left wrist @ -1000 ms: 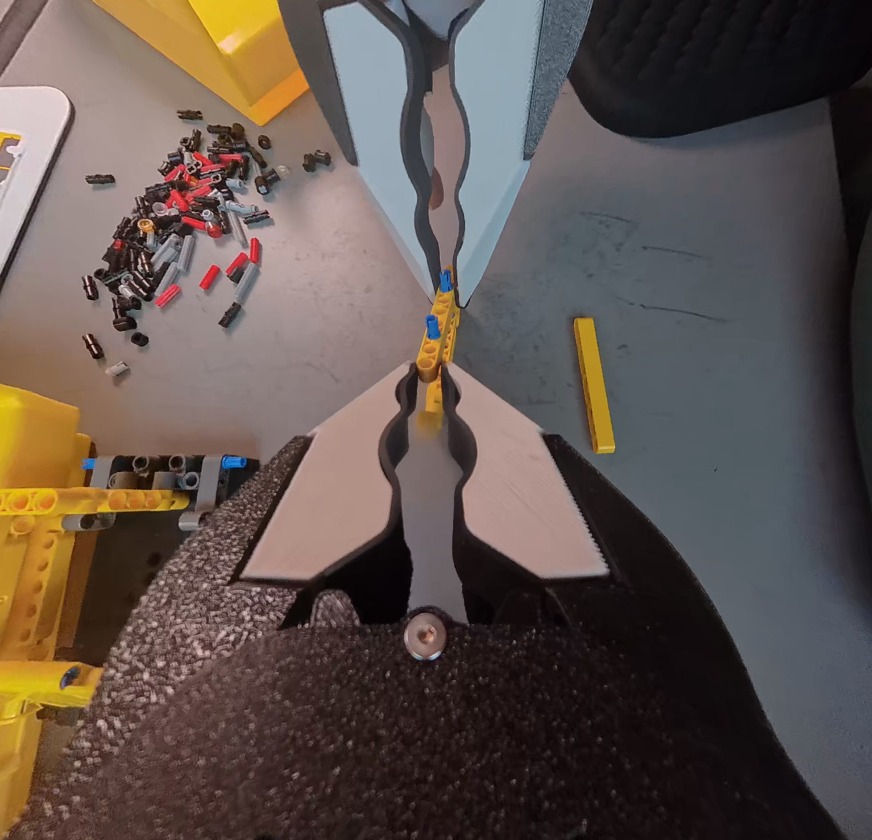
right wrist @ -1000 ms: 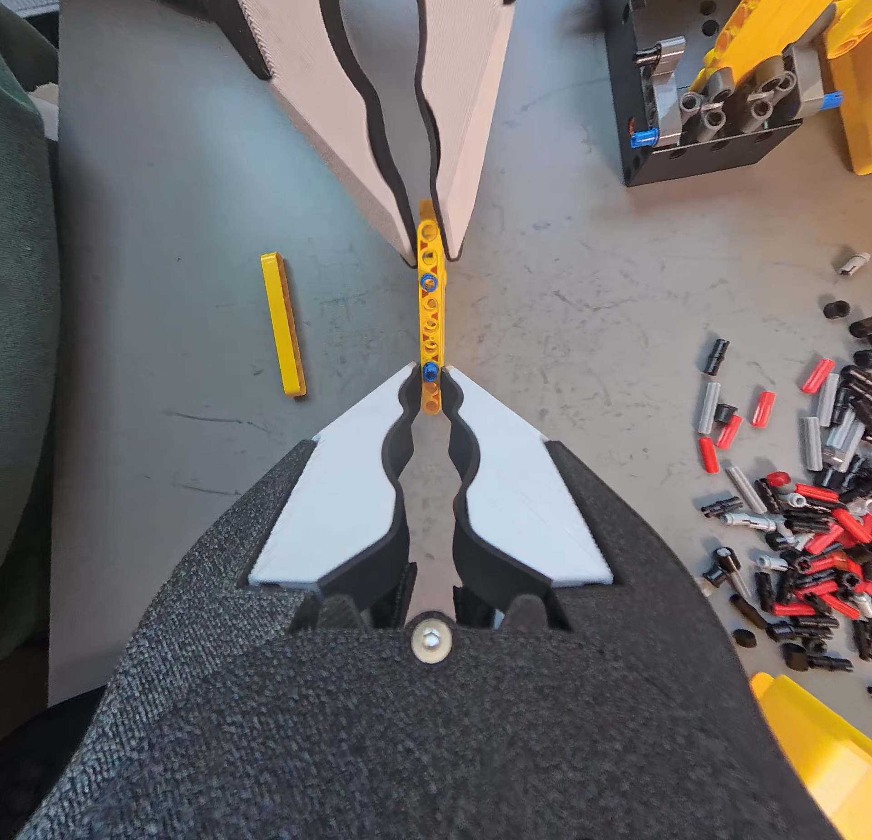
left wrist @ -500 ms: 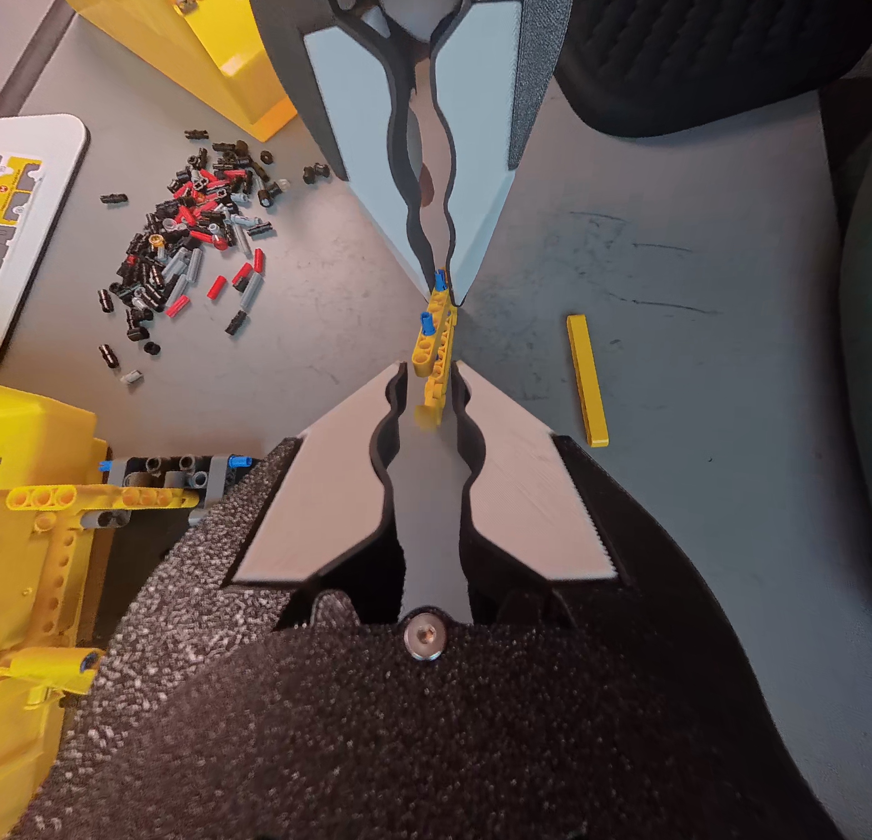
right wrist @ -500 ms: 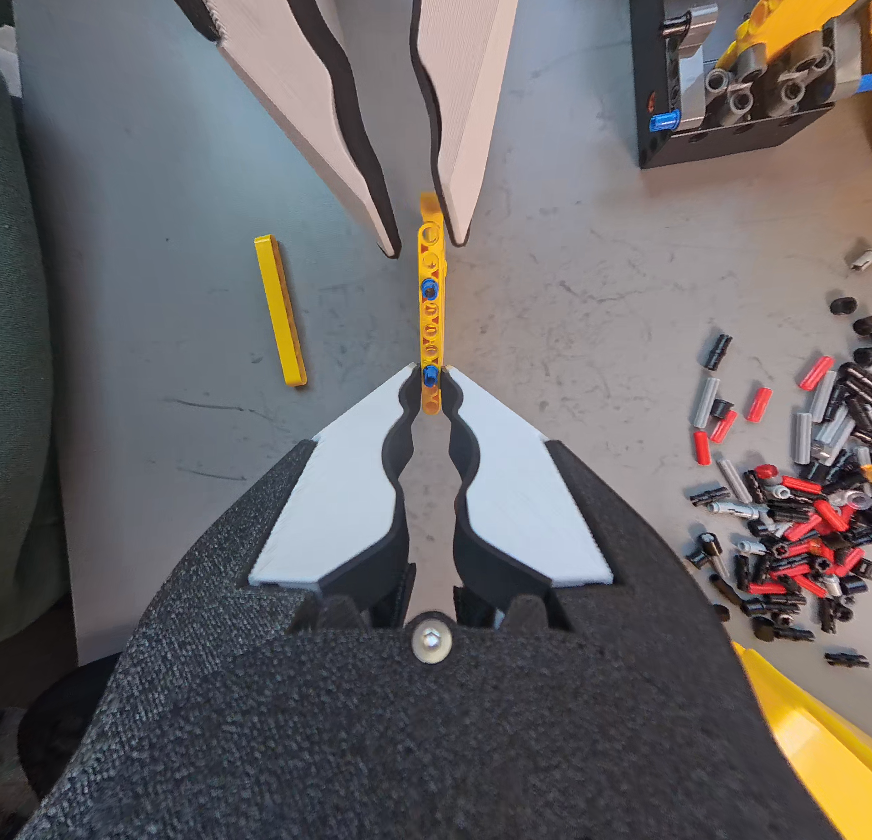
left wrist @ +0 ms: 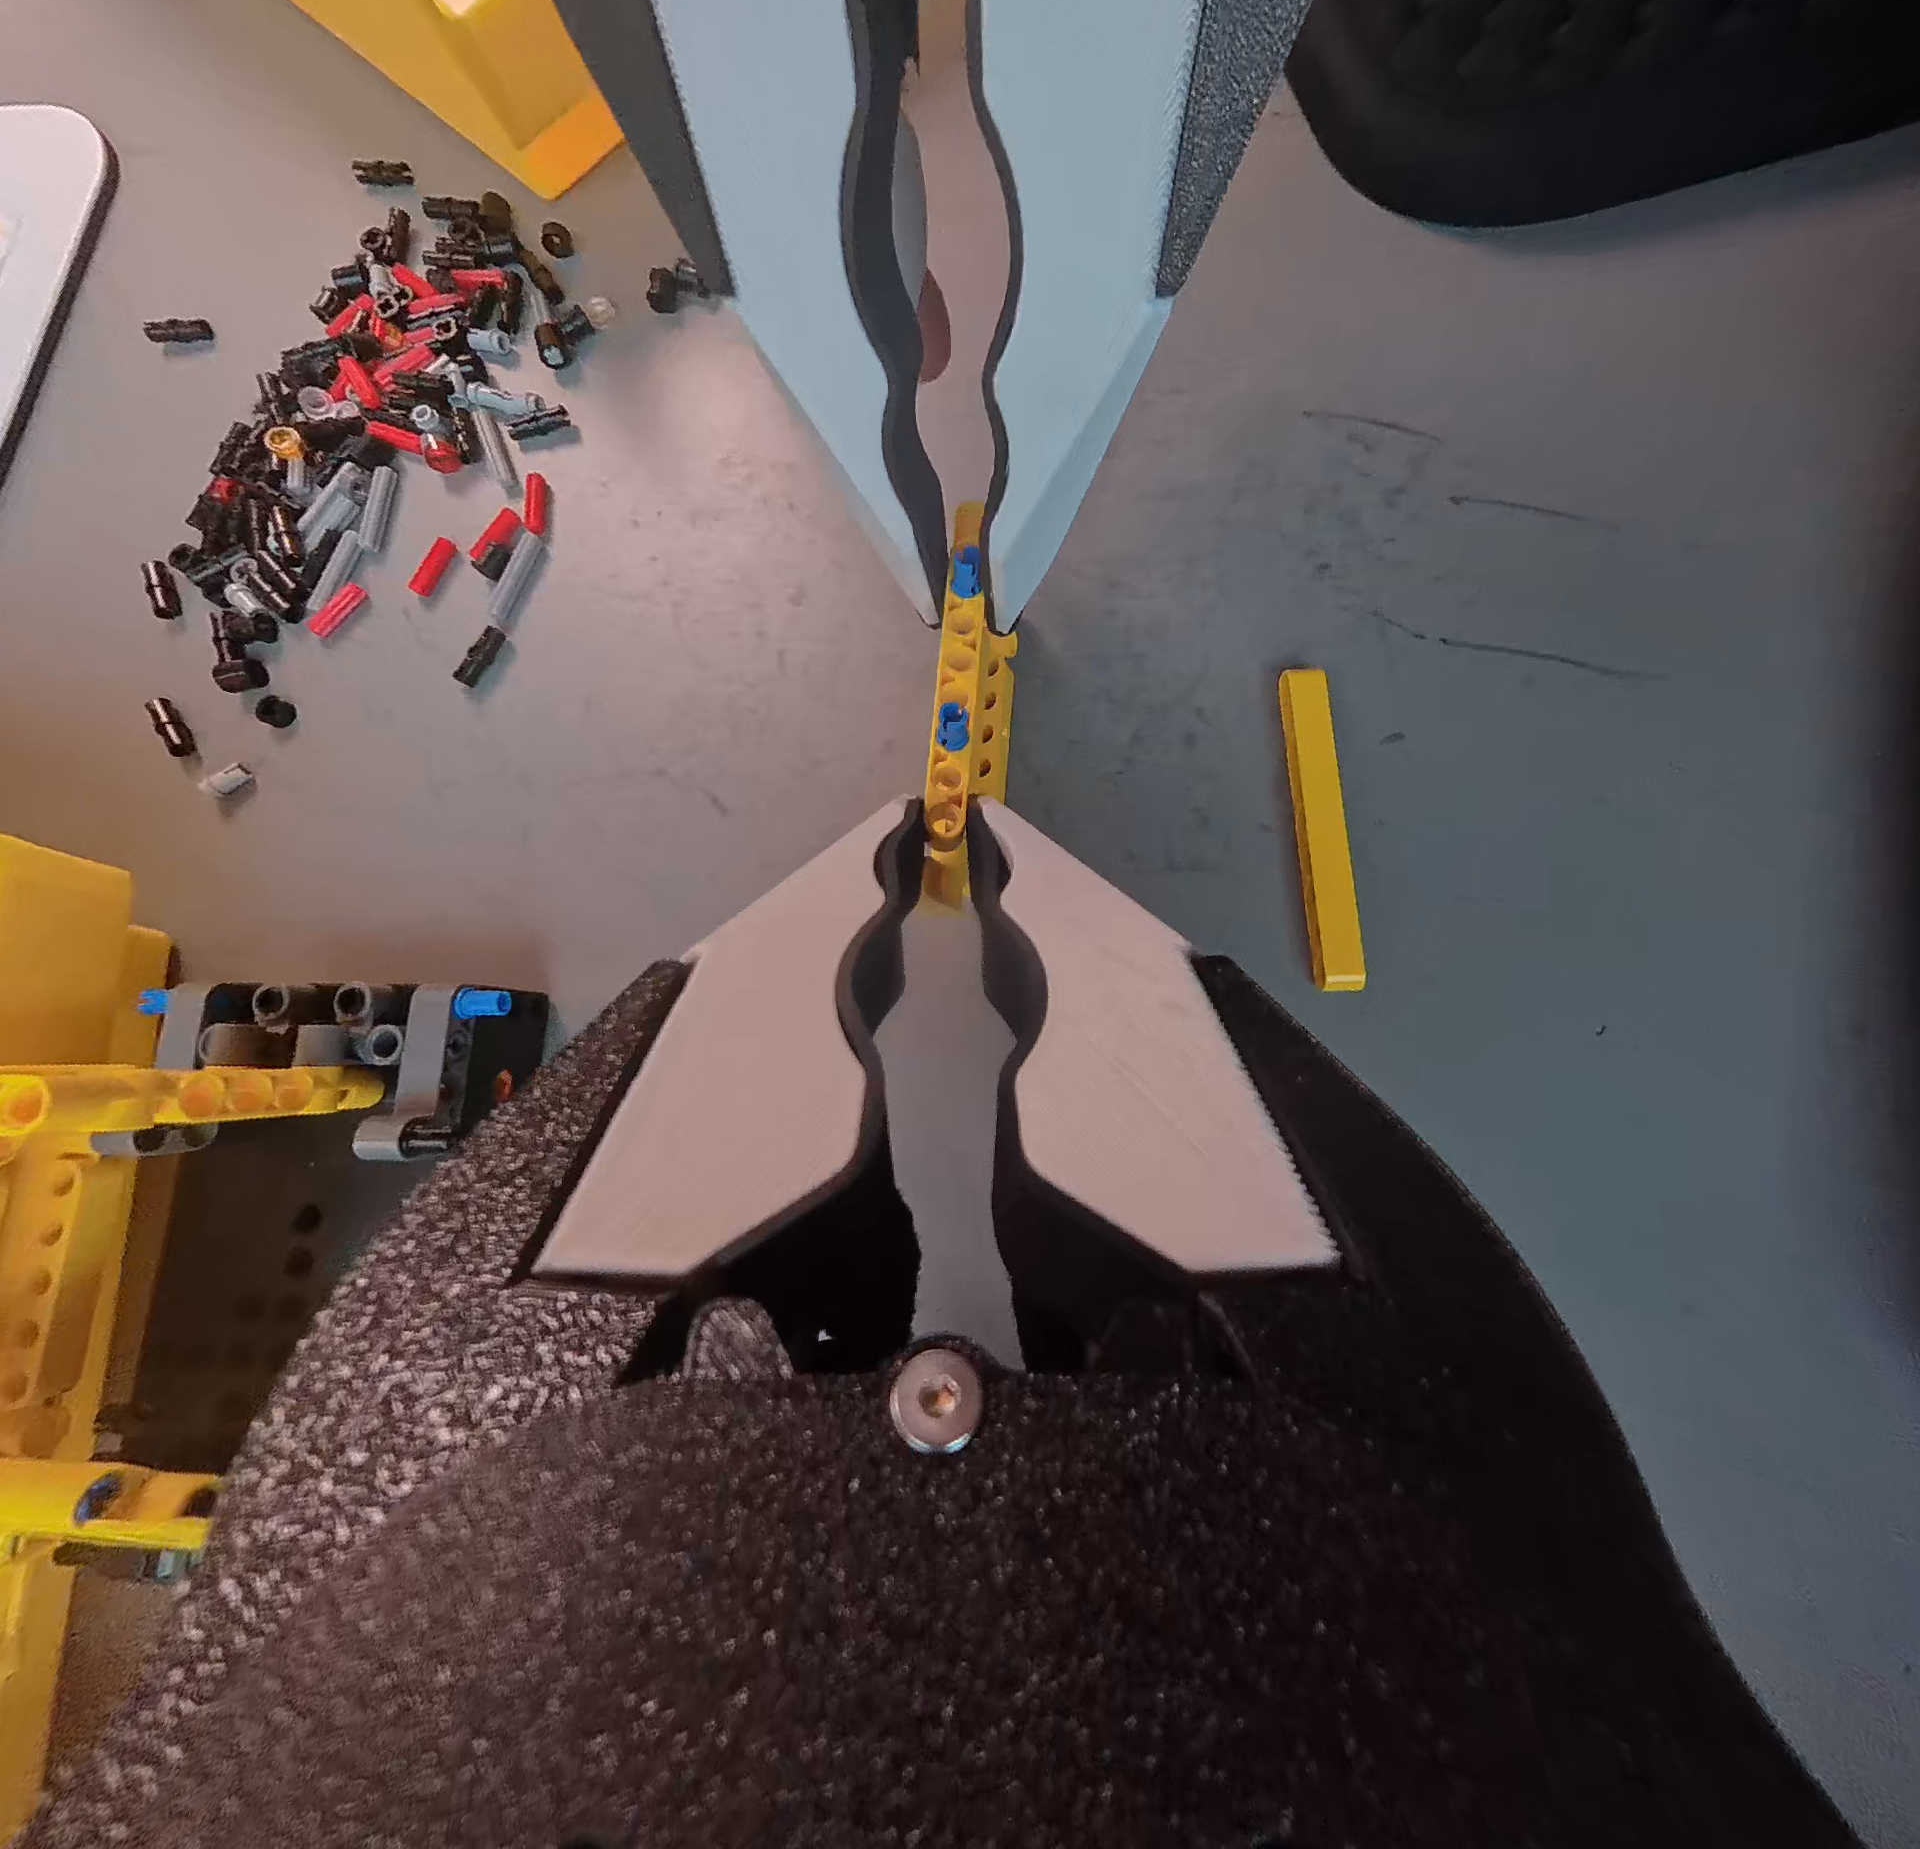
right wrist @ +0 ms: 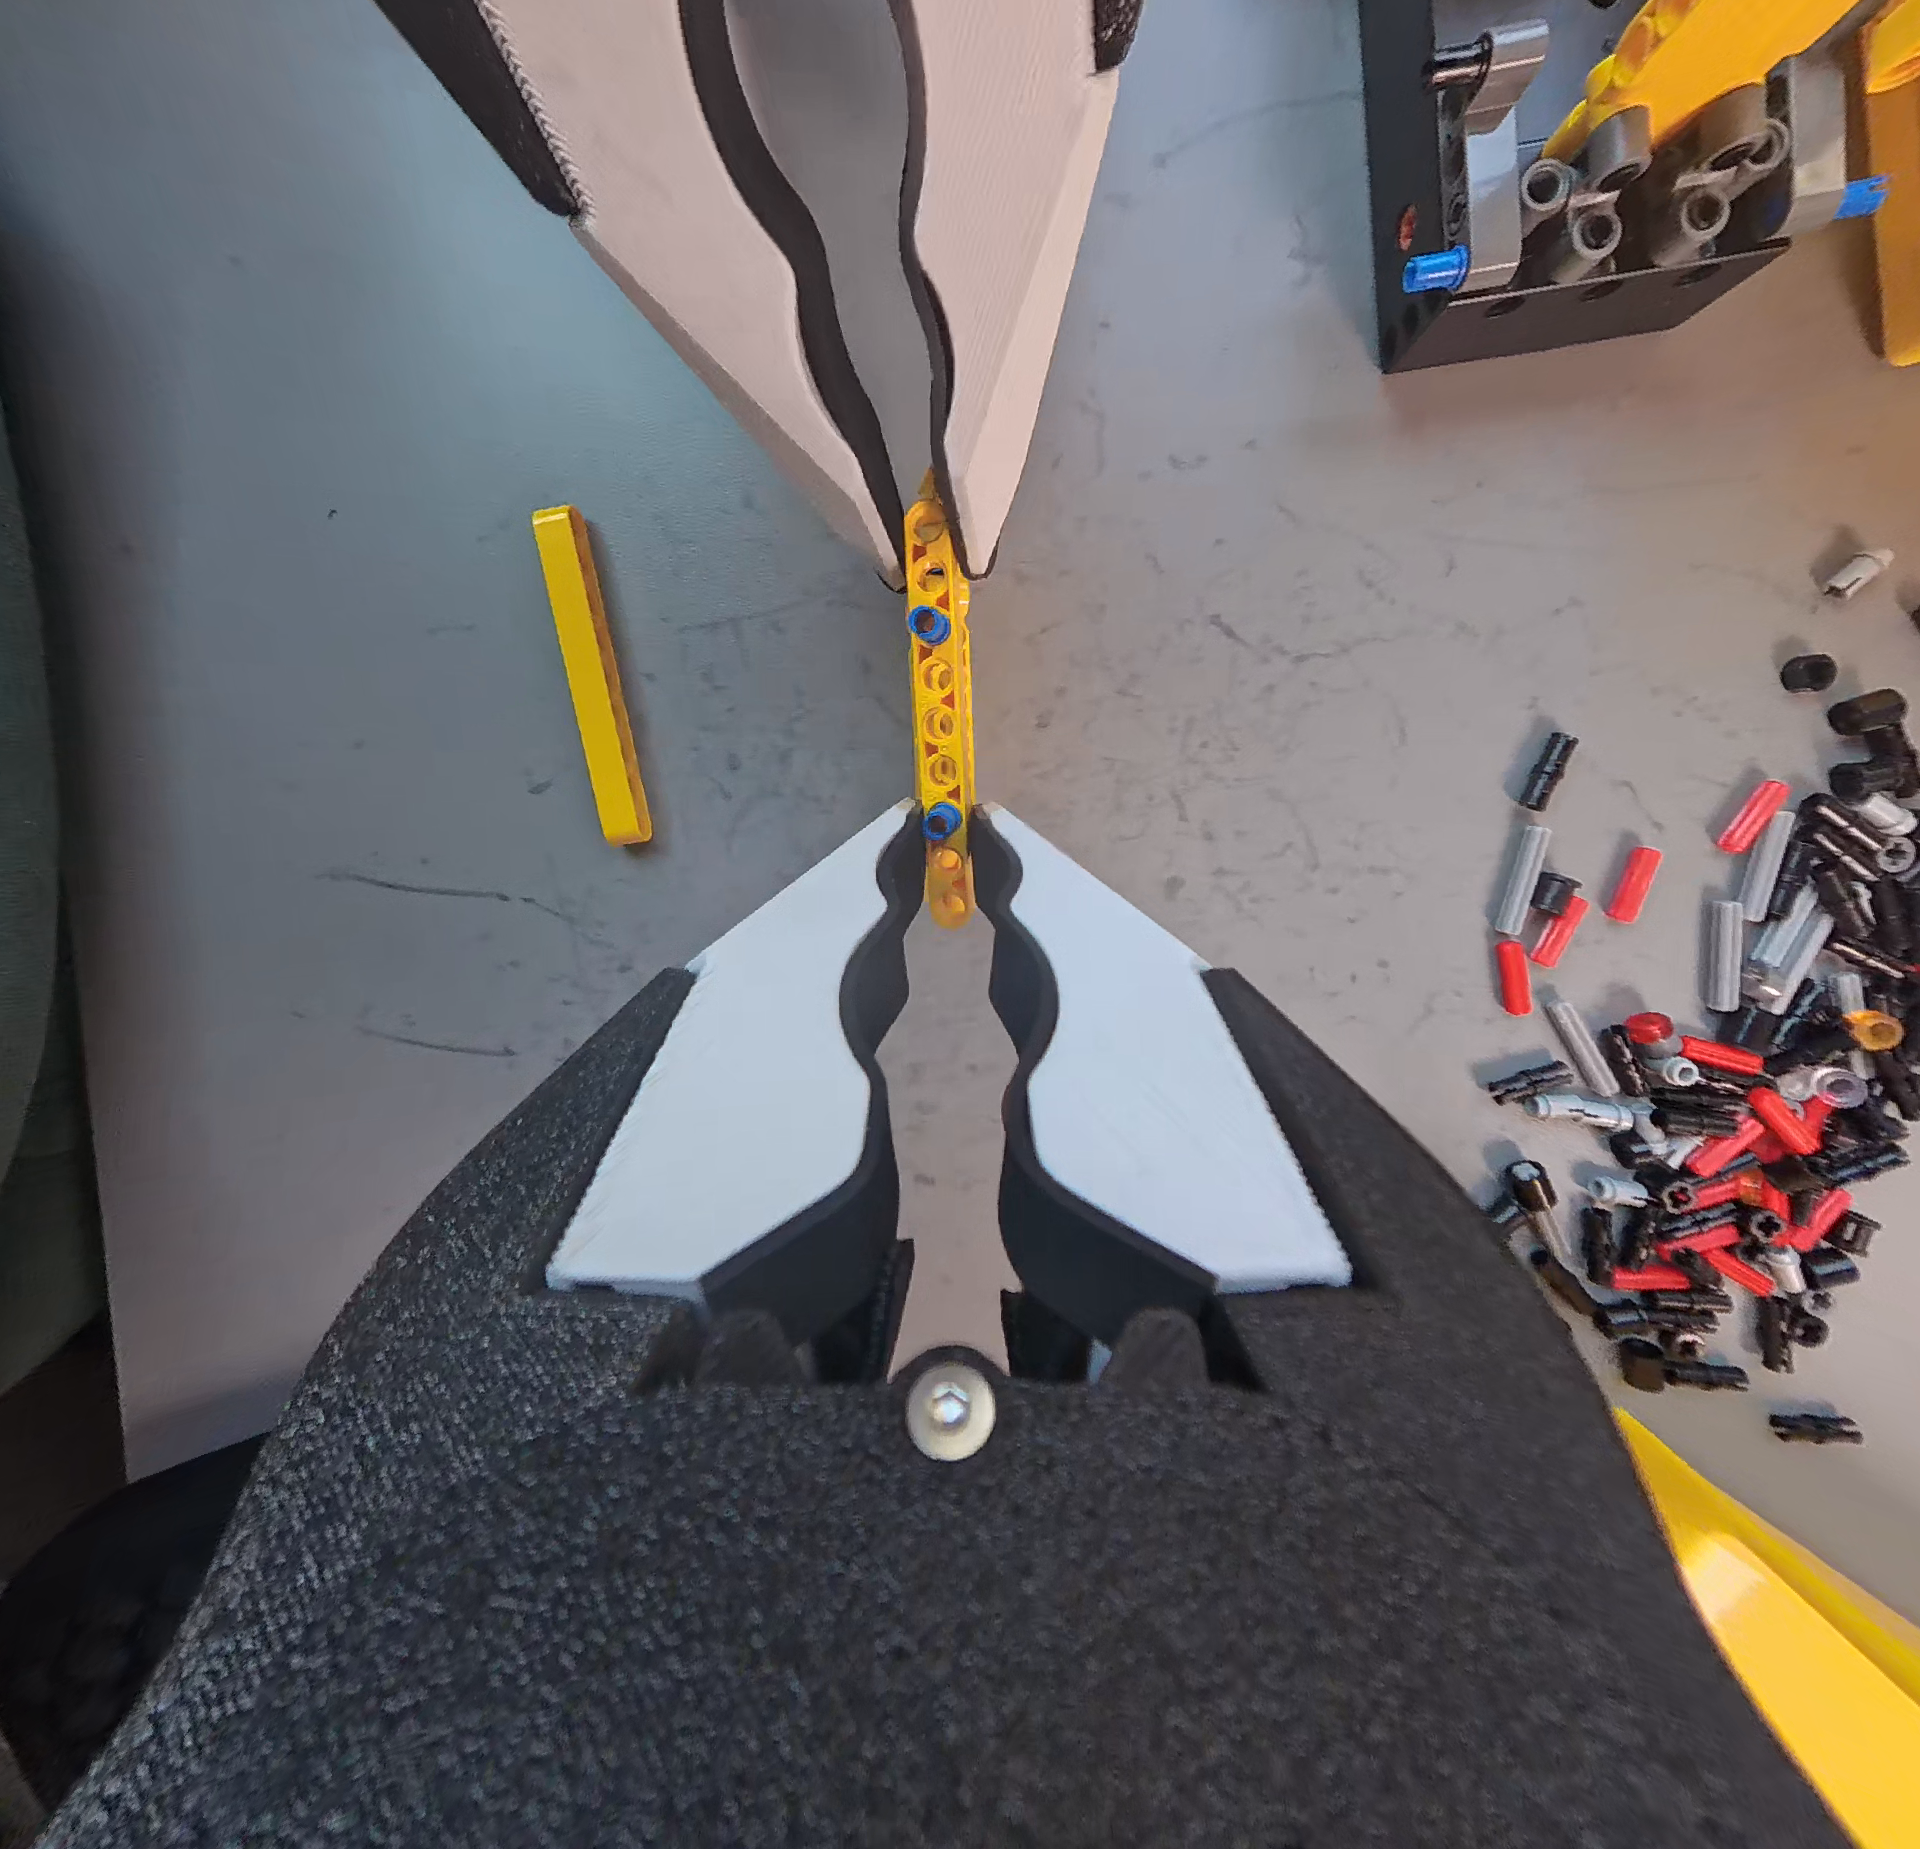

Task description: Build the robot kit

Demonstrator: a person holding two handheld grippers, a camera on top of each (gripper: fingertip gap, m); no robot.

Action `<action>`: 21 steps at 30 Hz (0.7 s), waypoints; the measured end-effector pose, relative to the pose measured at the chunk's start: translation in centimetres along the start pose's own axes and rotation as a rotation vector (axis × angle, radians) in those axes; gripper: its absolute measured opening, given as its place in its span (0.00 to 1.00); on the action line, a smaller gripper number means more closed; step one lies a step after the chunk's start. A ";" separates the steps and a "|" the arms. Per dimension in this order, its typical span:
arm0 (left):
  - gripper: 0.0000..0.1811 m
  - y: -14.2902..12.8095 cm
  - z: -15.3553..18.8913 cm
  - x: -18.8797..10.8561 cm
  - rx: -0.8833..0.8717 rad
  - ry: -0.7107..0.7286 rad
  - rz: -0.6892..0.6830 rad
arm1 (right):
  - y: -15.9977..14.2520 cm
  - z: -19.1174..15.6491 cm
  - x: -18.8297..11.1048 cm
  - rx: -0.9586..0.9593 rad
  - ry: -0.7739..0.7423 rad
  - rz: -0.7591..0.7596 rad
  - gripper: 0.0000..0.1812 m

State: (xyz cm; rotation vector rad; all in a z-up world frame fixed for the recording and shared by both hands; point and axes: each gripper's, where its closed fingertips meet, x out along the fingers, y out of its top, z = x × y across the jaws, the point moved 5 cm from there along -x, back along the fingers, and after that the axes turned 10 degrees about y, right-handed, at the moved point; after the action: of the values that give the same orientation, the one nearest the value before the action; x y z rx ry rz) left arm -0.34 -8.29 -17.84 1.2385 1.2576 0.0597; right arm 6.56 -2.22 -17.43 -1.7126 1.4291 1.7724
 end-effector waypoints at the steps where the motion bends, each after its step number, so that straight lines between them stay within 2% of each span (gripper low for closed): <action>1: 0.04 0.0 0.0 0.0 -0.010 -0.006 0.002 | 0.0 -0.1 0.0 -0.001 0.003 0.001 0.04; 6: 0.04 0.1 0.4 -0.1 -0.035 -0.050 0.012 | -0.1 -0.7 0.1 -0.010 0.006 -0.014 0.04; 10: 0.05 0.2 0.6 0.1 0.005 -0.026 0.022 | -0.1 -0.8 0.1 0.007 -0.012 -0.020 0.04; 13: 0.09 0.5 0.8 0.1 0.035 -0.010 0.037 | -0.3 -0.8 0.3 0.009 -0.025 -0.034 0.04; 16: 0.04 0.4 0.7 0.2 0.055 0.014 0.032 | -0.2 -1.0 0.3 -0.001 -0.031 -0.035 0.04; 21: 0.08 1.1 0.2 -1.0 0.032 0.017 0.083 | -0.2 -1.0 0.3 0.016 -0.025 -0.047 0.04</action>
State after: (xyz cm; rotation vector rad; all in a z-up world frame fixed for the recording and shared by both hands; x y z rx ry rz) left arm 0.08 -8.62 -16.39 1.3200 1.2254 0.1114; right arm 7.21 -3.08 -17.59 -1.6963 1.3782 1.7468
